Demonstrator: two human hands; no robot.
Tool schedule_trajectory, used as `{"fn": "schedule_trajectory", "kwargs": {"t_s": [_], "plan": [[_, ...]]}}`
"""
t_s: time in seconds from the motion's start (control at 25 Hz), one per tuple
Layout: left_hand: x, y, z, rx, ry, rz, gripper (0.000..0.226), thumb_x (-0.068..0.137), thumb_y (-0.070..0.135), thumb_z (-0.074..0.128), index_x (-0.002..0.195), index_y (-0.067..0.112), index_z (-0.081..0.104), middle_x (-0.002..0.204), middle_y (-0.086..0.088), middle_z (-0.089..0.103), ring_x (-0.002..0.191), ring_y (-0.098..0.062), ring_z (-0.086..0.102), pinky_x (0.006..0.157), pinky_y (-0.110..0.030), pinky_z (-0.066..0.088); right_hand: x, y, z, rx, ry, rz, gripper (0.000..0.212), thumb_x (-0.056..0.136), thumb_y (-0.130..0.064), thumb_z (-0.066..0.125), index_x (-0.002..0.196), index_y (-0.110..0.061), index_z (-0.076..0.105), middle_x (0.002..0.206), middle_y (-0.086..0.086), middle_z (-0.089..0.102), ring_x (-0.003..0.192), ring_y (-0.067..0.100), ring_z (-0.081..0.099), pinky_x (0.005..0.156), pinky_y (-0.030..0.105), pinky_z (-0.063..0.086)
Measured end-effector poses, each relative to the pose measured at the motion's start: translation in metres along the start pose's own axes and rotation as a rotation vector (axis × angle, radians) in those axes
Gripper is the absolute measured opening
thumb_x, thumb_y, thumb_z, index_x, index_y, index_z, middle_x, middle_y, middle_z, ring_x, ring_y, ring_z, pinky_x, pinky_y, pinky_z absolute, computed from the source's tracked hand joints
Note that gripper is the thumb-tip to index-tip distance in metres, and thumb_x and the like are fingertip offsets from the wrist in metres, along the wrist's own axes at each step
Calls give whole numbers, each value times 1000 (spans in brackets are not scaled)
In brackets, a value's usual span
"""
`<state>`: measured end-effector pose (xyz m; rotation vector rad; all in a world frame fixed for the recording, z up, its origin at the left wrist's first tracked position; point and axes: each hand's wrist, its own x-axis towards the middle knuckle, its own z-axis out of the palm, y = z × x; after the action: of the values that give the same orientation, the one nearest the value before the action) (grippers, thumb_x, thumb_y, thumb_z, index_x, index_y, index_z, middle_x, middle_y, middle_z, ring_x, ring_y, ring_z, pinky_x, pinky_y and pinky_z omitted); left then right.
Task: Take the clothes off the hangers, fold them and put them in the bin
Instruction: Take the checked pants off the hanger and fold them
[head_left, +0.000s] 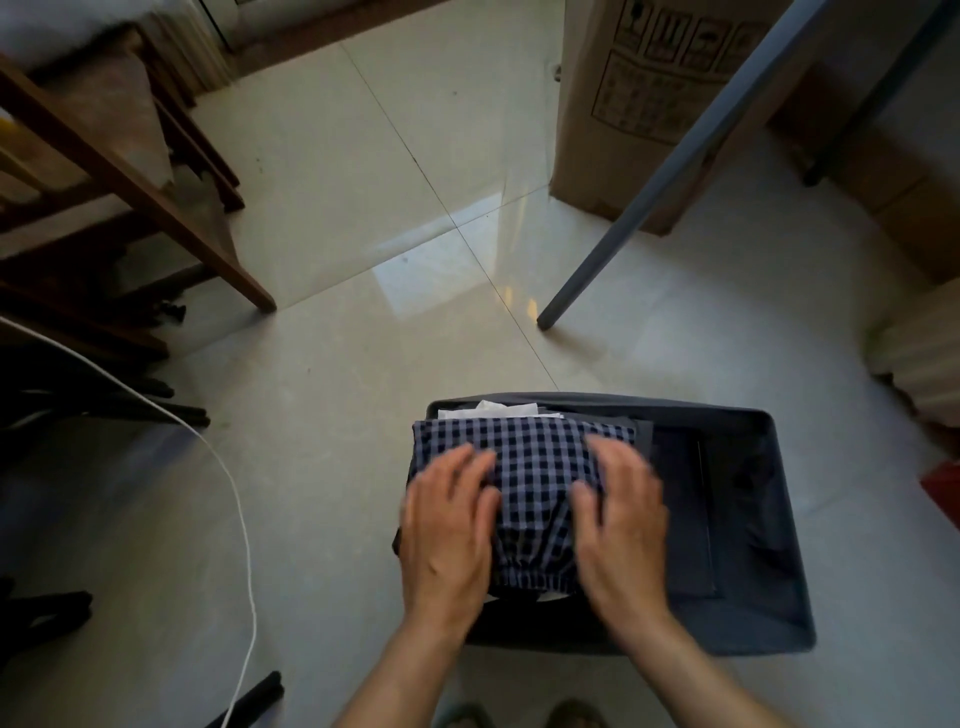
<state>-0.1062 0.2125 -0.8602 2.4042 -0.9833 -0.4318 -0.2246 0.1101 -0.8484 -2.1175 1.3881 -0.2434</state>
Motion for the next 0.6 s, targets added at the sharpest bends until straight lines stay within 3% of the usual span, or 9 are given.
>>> {"fn": "schedule_trajectory", "kwargs": {"t_s": [0.04, 0.12, 0.2, 0.36, 0.6], "plan": [[-5, -1, 5, 48, -160, 69, 49, 98, 43, 28, 147, 38, 31, 159, 10, 22, 146, -9, 14, 119, -40, 17, -8, -6, 5, -69, -159, -100, 52, 98, -35, 39, 149, -32, 27, 158, -6, 18, 143, 14, 18, 115, 38, 23], [-4, -12, 19, 143, -462, 31, 56, 102, 43, 26, 149, 44, -4, 157, 17, -20, 146, -9, -21, 122, -41, 0, -14, 0, 22, -150, -429, -75, 62, 102, -37, 32, 154, -33, -2, 158, -10, -23, 147, 13, -15, 121, 40, 7], [8, -20, 30, 215, -608, 8, 63, 103, 43, 30, 144, 45, -18, 152, 14, -34, 142, -14, -33, 122, -45, -4, -4, 13, 34, -153, -537, 13, 66, 103, -36, 31, 151, -34, -14, 152, -8, -38, 145, 17, -25, 122, 43, 5], [36, -24, 52, 142, -764, -41, 67, 102, 41, 38, 148, 48, -11, 152, 12, -39, 138, -20, -39, 118, -51, -5, 22, 31, 50, -90, -649, 92, 66, 103, -36, 33, 150, -42, -13, 154, -2, -36, 147, 23, -21, 118, 44, 10], [53, -29, 67, 27, -950, -158, 70, 99, 38, 38, 147, 51, -11, 148, 14, -43, 135, -18, -43, 117, -50, -11, 42, 42, 56, -34, -801, 144, 68, 103, -35, 35, 150, -42, -15, 154, 6, -35, 145, 28, -25, 117, 43, -4]]}}
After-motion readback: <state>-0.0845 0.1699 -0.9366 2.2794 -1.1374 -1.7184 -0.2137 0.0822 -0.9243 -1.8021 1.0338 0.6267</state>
